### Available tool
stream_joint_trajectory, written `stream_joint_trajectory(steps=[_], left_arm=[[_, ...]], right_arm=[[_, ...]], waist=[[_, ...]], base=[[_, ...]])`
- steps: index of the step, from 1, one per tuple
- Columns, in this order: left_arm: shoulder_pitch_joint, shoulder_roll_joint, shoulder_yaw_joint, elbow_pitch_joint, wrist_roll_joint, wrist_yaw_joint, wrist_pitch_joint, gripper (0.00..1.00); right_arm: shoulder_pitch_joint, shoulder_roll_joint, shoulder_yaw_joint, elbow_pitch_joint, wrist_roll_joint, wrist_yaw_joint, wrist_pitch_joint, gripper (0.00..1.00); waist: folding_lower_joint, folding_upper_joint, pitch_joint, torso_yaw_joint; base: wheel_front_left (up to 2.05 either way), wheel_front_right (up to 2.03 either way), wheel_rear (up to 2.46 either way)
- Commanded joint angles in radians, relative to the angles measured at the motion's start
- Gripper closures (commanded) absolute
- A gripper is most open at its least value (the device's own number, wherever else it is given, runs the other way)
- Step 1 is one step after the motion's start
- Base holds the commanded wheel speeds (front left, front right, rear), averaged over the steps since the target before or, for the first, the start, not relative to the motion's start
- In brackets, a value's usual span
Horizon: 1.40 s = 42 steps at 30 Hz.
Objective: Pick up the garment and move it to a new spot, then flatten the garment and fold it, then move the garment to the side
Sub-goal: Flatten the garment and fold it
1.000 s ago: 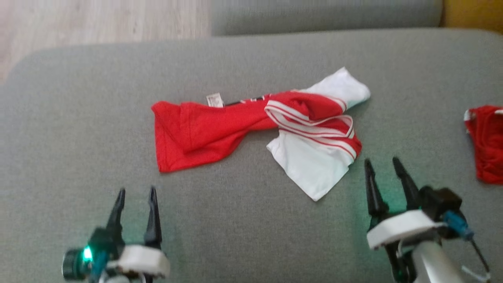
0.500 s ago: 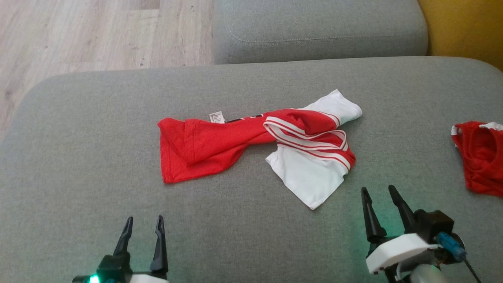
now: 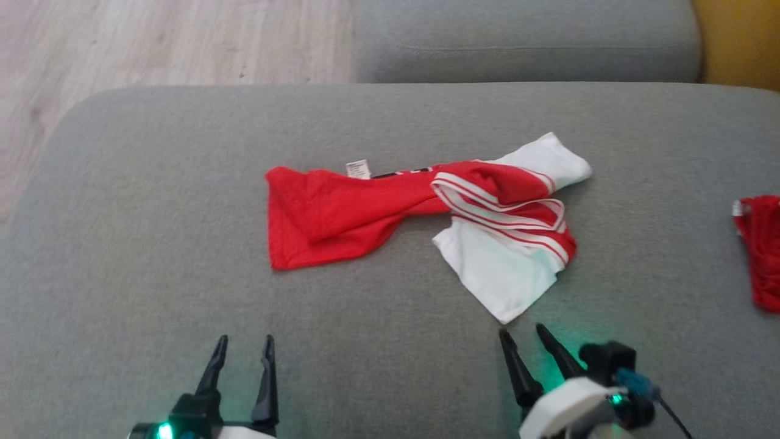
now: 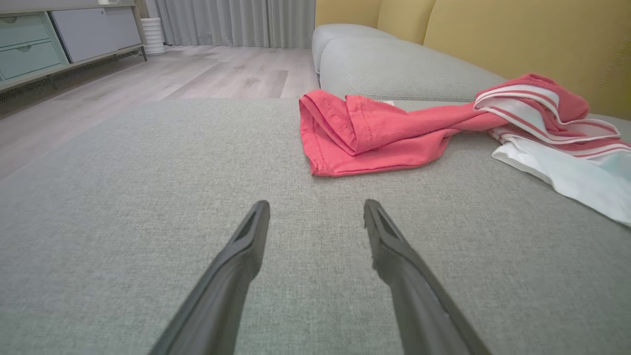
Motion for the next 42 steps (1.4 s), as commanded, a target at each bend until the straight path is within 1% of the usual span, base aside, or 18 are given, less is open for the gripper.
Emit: stream_joint_trajectory(steps=[1, 5, 10, 13, 17, 20, 25, 27, 33, 42], left_arm=[[-0.049, 0.004, 0.025, -0.021, -0.004, 0.000, -0.007, 0.00], [-0.056, 0.004, 0.024, -0.015, -0.002, -0.004, -0.007, 0.00], [-0.059, 0.004, 0.026, -0.007, 0.003, -0.009, -0.007, 0.00], [-0.060, 0.004, 0.024, -0.008, 0.000, -0.008, -0.007, 0.00], [-0.062, 0.004, 0.015, -0.008, -0.006, -0.009, -0.007, 0.00], [-0.063, 0.004, 0.005, -0.010, -0.012, -0.008, -0.007, 0.00], [-0.063, 0.004, -0.012, -0.008, -0.021, -0.006, -0.007, 0.00], [-0.064, 0.004, -0.017, -0.007, -0.023, -0.006, -0.007, 0.00], [-0.078, 0.004, -0.026, -0.001, -0.025, -0.010, -0.007, 0.00], [-0.088, 0.004, -0.029, 0.009, -0.026, -0.014, -0.007, 0.00]], right_arm=[[-0.056, -0.003, 0.031, -0.017, 0.012, -0.001, -0.006, 0.00], [-0.089, -0.003, 0.066, 0.033, 0.068, -0.001, -0.006, 0.00], [-0.113, -0.003, 0.084, 0.103, 0.168, -0.001, -0.006, 0.00], [-0.125, -0.003, 0.090, 0.138, 0.208, -0.001, -0.006, 0.00], [-0.135, -0.003, 0.061, 0.178, 0.206, -0.001, -0.006, 0.00], [-0.120, -0.003, 0.037, 0.181, 0.184, -0.001, -0.006, 0.00], [-0.083, -0.003, -0.031, 0.165, 0.123, -0.001, -0.006, 0.00], [-0.069, -0.003, -0.039, 0.157, 0.101, -0.001, -0.006, 0.00], [-0.073, -0.003, 0.004, 0.159, 0.066, -0.001, -0.006, 0.00], [-0.127, -0.003, 0.085, 0.196, 0.092, -0.001, -0.006, 0.00]], waist=[[0.0000, 0.0000, 0.011, 0.016], [0.0000, 0.0000, 0.025, 0.040], [0.0000, 0.0000, 0.036, 0.061], [0.0000, 0.0000, 0.042, 0.066], [0.0000, 0.0000, 0.048, 0.065], [0.0000, 0.0000, 0.049, 0.058], [0.0000, 0.0000, 0.049, 0.042], [0.0000, 0.0000, 0.049, 0.038], [0.0000, 0.0000, 0.059, 0.040], [0.0000, 0.0000, 0.074, 0.071]], base=[[0.00, 0.00, 0.00], [0.00, 0.00, 0.00], [0.00, 0.00, 0.00], [0.00, 0.00, 0.00], [0.00, 0.00, 0.00], [0.00, 0.00, 0.00], [0.00, 0.00, 0.00], [0.00, 0.00, 0.00], [0.00, 0.00, 0.00], [0.00, 0.00, 0.00]])
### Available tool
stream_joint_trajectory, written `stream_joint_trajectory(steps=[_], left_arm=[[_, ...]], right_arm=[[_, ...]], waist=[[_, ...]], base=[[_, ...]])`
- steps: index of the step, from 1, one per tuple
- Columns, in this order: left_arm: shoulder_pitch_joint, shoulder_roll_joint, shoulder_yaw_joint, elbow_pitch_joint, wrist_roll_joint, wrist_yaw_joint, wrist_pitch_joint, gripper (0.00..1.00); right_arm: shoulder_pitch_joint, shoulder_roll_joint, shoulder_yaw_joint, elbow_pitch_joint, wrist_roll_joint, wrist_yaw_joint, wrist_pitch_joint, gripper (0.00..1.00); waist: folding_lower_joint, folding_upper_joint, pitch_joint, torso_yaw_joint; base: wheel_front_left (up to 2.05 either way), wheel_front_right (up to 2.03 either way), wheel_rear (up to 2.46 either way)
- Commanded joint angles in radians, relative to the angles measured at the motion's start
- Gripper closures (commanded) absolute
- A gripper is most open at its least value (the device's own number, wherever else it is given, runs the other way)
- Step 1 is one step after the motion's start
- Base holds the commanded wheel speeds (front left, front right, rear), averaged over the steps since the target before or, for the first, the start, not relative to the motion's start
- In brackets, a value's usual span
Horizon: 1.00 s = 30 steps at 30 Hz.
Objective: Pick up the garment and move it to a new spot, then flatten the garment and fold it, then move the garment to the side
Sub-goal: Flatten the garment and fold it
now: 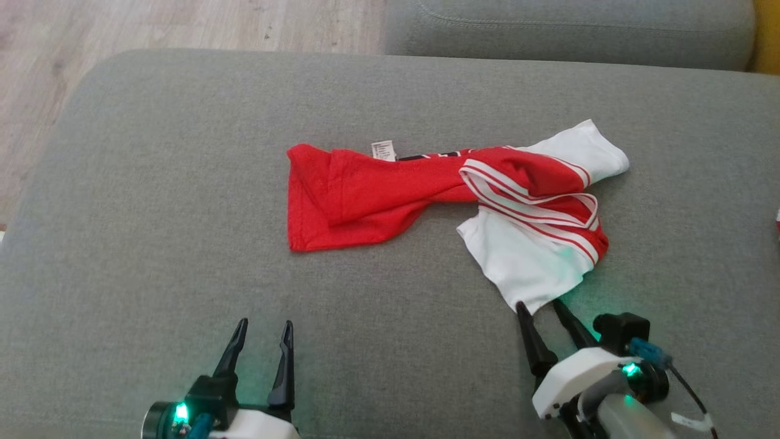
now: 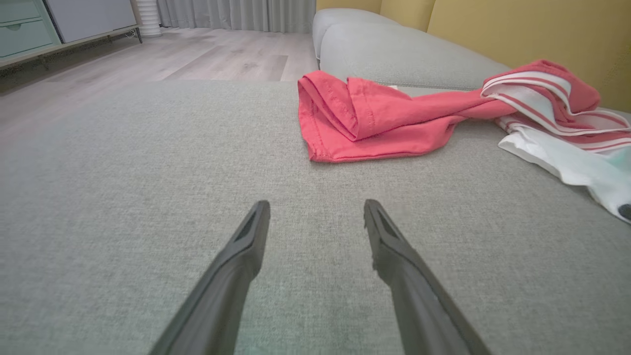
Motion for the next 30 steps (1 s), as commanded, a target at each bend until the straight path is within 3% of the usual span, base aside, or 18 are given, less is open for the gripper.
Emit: stream_joint_trajectory(steps=[1, 13, 14, 15, 17, 18, 20, 22, 23, 30], left_arm=[[-0.028, 0.004, 0.032, -0.018, -0.007, -0.004, -0.007, 0.00], [-0.026, 0.004, 0.028, -0.008, -0.016, -0.010, -0.007, 0.00], [-0.025, 0.004, 0.028, -0.008, -0.017, -0.010, -0.007, 0.00], [-0.024, 0.004, 0.028, -0.009, -0.017, -0.010, -0.007, 0.00], [-0.022, 0.004, 0.029, -0.010, -0.017, -0.010, -0.007, 0.00], [-0.022, 0.004, 0.030, -0.010, -0.015, -0.011, -0.007, 0.00], [-0.021, 0.004, 0.033, -0.009, -0.012, -0.012, -0.007, 0.00], [-0.025, 0.004, 0.034, -0.005, -0.007, -0.015, -0.007, 0.00], [-0.026, 0.004, 0.035, -0.004, -0.006, -0.016, -0.007, 0.00], [-0.026, 0.004, 0.044, -0.002, 0.000, -0.021, -0.007, 0.00]], right_arm=[[0.004, 0.020, 0.056, 0.037, 0.007, -0.001, 0.021, 0.00], [-0.017, 0.020, 0.133, 0.036, 0.059, -0.001, 0.021, 0.00], [-0.012, 0.020, 0.139, 0.030, 0.065, -0.001, 0.021, 0.05], [-0.007, 0.020, 0.138, 0.019, 0.075, -0.001, 0.021, 0.18], [-0.003, 0.020, 0.134, 0.000, 0.080, -0.001, 0.021, 0.59], [-0.001, 0.020, 0.128, -0.009, 0.084, -0.001, 0.021, 0.75], [-0.001, 0.020, 0.117, -0.018, 0.091, -0.001, 0.021, 0.96], [-0.006, 0.020, 0.103, -0.027, 0.112, -0.001, 0.021, 0.94], [-0.009, 0.020, 0.099, -0.027, 0.120, -0.001, 0.021, 1.00], [-0.020, 0.020, 0.059, -0.005, 0.113, -0.001, 0.021, 1.00]], waist=[[0.0000, -0.0001, 0.004, 0.007], [0.0000, -0.0001, 0.004, 0.013], [0.0000, -0.0001, 0.002, 0.010], [0.0000, -0.0001, 0.000, 0.007], [0.0000, -0.0001, -0.002, 0.000], [0.0000, -0.0001, -0.003, -0.004], [0.0000, -0.0001, -0.004, -0.010], [0.0000, -0.0001, -0.004, -0.012], [0.0000, -0.0001, -0.004, -0.012], [0.0000, -0.0001, -0.011, -0.011]], base=[[0.00, 0.00, 0.00], [0.00, 0.00, 0.00], [0.00, 0.00, 0.00], [0.00, 0.00, 0.00], [0.00, 0.00, 0.00], [0.00, 0.00, 0.00], [0.00, 0.00, 0.00], [0.00, 0.00, 0.00], [0.00, 0.00, 0.00], [0.00, 0.00, 0.00]])
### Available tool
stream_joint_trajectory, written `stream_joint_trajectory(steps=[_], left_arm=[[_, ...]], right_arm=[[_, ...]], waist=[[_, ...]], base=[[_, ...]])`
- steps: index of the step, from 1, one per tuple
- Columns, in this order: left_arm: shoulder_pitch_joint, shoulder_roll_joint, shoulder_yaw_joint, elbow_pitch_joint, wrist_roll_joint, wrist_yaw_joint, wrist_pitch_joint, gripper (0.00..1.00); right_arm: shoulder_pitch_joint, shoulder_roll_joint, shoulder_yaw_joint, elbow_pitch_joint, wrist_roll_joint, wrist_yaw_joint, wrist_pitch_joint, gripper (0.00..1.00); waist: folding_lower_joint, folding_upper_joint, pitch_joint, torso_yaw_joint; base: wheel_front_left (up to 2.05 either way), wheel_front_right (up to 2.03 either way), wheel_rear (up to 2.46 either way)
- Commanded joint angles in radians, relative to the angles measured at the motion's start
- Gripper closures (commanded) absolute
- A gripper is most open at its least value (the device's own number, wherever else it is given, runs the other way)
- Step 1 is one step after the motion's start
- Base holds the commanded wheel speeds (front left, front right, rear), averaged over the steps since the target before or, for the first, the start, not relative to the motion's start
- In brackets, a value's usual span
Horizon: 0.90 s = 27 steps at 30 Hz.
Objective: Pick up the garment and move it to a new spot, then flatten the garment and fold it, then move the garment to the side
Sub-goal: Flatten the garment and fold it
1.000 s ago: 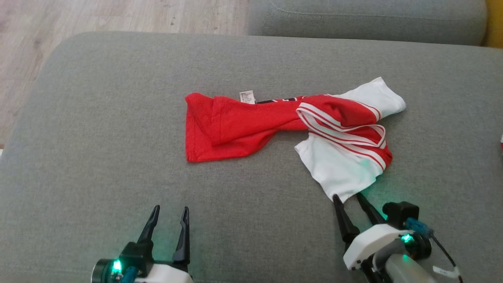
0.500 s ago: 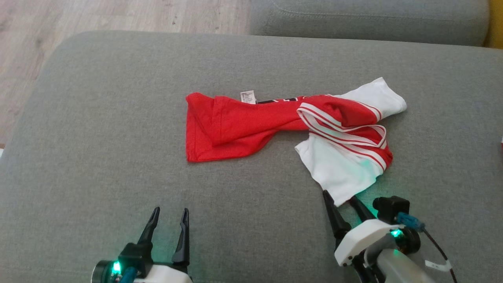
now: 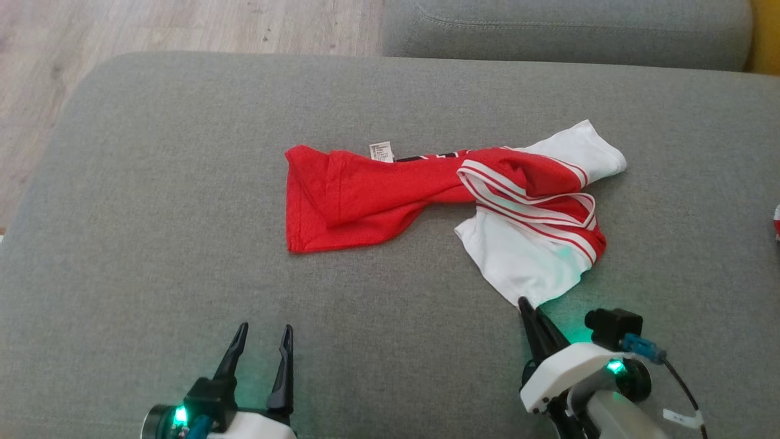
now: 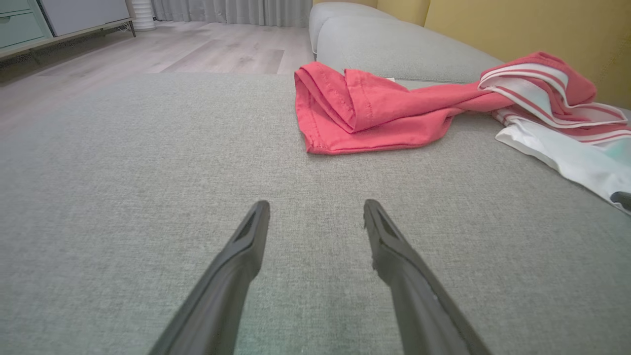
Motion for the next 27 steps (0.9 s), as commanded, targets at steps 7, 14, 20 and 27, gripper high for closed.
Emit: stream_joint_trajectory(steps=[7, 14, 20, 27], left_arm=[[-0.032, 0.004, 0.063, -0.051, -0.060, -0.007, -0.007, 0.00], [-0.096, 0.004, 0.078, -0.022, -0.124, -0.027, -0.007, 0.00], [-0.198, 0.004, 0.169, 0.085, -0.179, -0.040, -0.007, 0.00], [-0.297, 0.004, 0.266, 0.216, -0.160, -0.078, -0.007, 0.00]], right_arm=[[0.091, 0.009, -0.152, -0.023, -0.123, -0.001, 0.006, 1.00], [0.131, -0.023, -0.201, -0.107, -0.208, -0.001, 0.006, 1.00], [0.109, -0.015, -0.213, -0.171, -0.232, -0.001, 0.006, 1.00], [0.074, -0.001, -0.194, -0.218, -0.229, -0.001, 0.006, 1.00]], waist=[[-0.0001, 0.0000, -0.005, -0.055], [-0.0001, 0.0000, 0.031, -0.140], [-0.0001, 0.0000, 0.081, -0.219], [-0.0001, 0.0000, 0.140, -0.260]], base=[[0.00, 0.00, 0.00], [0.00, 0.00, 0.00], [0.00, 0.00, 0.00], [0.00, 0.00, 0.00]])
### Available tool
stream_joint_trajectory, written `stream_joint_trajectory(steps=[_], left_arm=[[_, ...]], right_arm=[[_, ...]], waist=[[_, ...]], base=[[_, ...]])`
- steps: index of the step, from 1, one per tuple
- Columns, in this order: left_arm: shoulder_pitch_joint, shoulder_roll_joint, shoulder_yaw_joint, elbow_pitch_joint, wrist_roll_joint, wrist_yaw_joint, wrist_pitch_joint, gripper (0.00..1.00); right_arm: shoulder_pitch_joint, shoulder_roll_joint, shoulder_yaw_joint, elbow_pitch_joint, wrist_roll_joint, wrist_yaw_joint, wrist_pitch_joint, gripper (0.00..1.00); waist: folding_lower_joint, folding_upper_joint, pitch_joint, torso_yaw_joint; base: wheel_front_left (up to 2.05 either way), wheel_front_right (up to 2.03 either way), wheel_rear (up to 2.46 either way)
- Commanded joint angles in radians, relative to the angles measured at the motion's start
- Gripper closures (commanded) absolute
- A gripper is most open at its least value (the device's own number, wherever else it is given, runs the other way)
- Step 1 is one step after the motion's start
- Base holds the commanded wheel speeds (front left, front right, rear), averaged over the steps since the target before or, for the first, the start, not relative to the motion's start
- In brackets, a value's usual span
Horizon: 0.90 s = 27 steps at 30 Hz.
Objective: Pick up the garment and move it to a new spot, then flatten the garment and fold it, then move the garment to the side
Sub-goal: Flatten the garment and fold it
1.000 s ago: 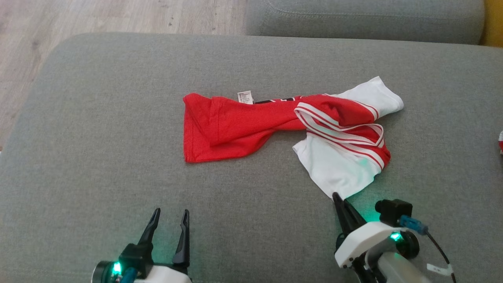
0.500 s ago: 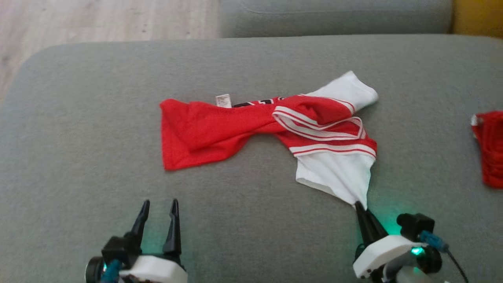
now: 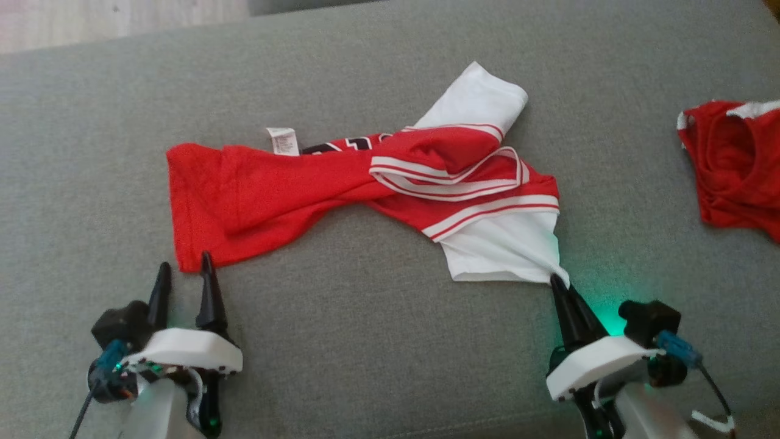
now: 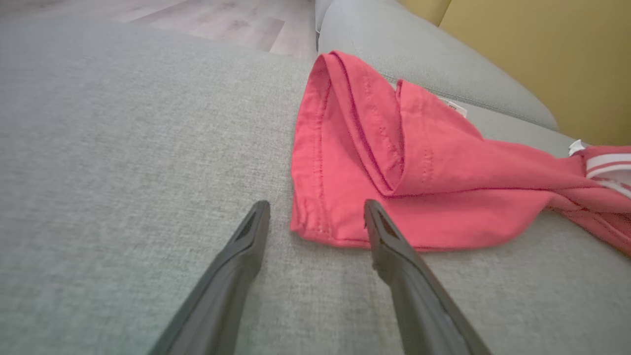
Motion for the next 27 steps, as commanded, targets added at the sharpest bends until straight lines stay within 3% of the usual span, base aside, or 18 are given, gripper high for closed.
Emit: stream_joint_trajectory(steps=[1, 6, 7, 8, 9, 14, 22, 27], left_arm=[[-0.040, 0.009, 0.052, -0.005, 0.010, -0.005, -0.007, 0.00], [-0.075, 0.009, 0.075, 0.098, 0.029, -0.013, -0.007, 0.00], [-0.081, 0.009, 0.073, 0.119, 0.032, -0.014, -0.007, 0.18], [-0.086, 0.009, 0.070, 0.132, 0.034, -0.015, -0.007, 0.69], [-0.090, 0.009, 0.068, 0.139, 0.037, -0.016, -0.007, 1.00], [-0.089, 0.009, 0.037, 0.117, 0.030, -0.023, -0.007, 1.00], [-0.074, 0.013, -0.016, -0.091, -0.002, -0.027, -0.007, 1.00], [-0.129, 0.078, -0.074, -0.215, -0.049, -0.027, -0.007, 1.00]], right_arm=[[-0.025, 0.003, 0.025, -0.023, -0.002, -0.001, 0.002, 1.00], [-0.040, 0.007, 0.028, -0.049, 0.004, -0.001, 0.002, 1.00], [-0.042, 0.008, 0.027, -0.055, 0.005, -0.001, 0.002, 1.00], [-0.044, 0.008, 0.025, -0.062, 0.007, -0.001, 0.002, 1.00], [-0.046, 0.009, 0.023, -0.070, 0.008, -0.001, 0.002, 1.00], [-0.048, 0.010, 0.015, -0.130, 0.040, -0.001, 0.002, 1.00], [-0.079, 0.006, -0.012, -0.295, 0.148, -0.001, 0.002, 1.00], [-0.149, -0.019, -0.042, -0.404, 0.207, -0.001, 0.002, 1.00]], waist=[[-0.0002, 0.0000, 0.028, -0.018], [-0.0002, 0.0000, 0.045, -0.024], [-0.0002, 0.0000, 0.047, -0.025], [-0.0002, 0.0000, 0.047, -0.024], [-0.0002, 0.0000, 0.047, -0.024], [-0.0002, 0.0000, 0.028, -0.009], [-0.0002, 0.0000, -0.056, 0.036], [-0.0002, 0.0000, -0.112, 0.062]], base=[[0.00, 0.00, 0.00], [0.00, 0.00, 0.00], [0.00, 0.00, 0.00], [0.00, 0.00, 0.00], [0.00, 0.00, 0.00], [0.00, 0.00, 0.00], [0.00, 0.00, 0.00], [0.00, 0.00, 0.00]])
